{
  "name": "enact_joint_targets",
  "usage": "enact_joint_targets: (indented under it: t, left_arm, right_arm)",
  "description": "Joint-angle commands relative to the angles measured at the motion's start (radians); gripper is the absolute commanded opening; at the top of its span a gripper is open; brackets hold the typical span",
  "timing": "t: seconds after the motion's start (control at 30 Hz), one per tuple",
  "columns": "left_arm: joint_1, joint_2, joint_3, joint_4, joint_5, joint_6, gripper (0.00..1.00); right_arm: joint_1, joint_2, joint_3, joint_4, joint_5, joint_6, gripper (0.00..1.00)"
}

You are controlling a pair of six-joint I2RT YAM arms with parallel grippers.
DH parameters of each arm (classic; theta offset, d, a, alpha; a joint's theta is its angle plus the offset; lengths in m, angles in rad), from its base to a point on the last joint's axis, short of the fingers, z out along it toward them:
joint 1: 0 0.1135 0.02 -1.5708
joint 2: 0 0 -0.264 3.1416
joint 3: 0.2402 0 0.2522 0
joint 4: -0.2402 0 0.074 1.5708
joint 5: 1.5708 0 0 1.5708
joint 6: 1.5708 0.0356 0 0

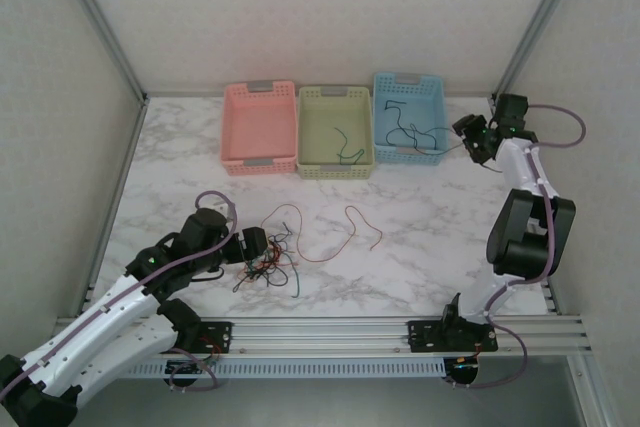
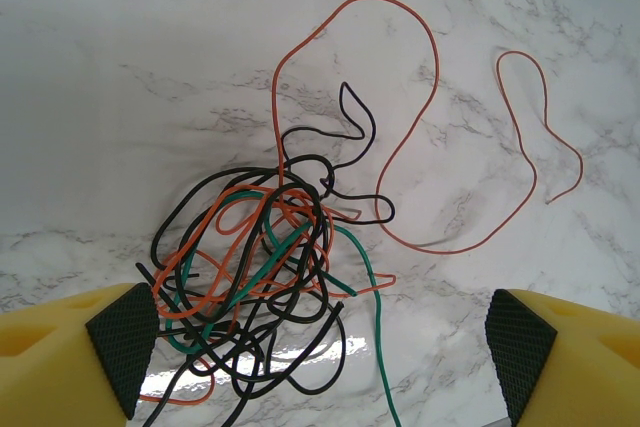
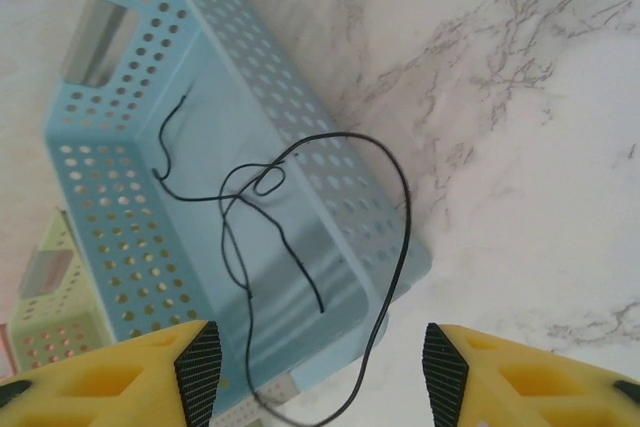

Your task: Untangle the cables

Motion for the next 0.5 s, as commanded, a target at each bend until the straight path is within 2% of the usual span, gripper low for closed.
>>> enact_joint_targets:
  t: [0.0,0.27,0.47]
  left_arm:
    - [0.008,-0.002,0.037,-0.019,-0.01,0.015,0.88]
    - [0.008,0.004,0.044,-0.022,-0.011,0.019,0.88]
    - [0.008,0.004,0.048,-0.023,-0.015,0.021,0.88]
  right_arm:
    - [-0.008,0.066,0.044,-0.024,0.008,-0.016,0.55]
    - [-0.008,0.164,0.12,-0.035,-0.024,-0.009,0.44]
    - [-0.007,0.18,0.131,-0.018,-0.06,0.004,0.23]
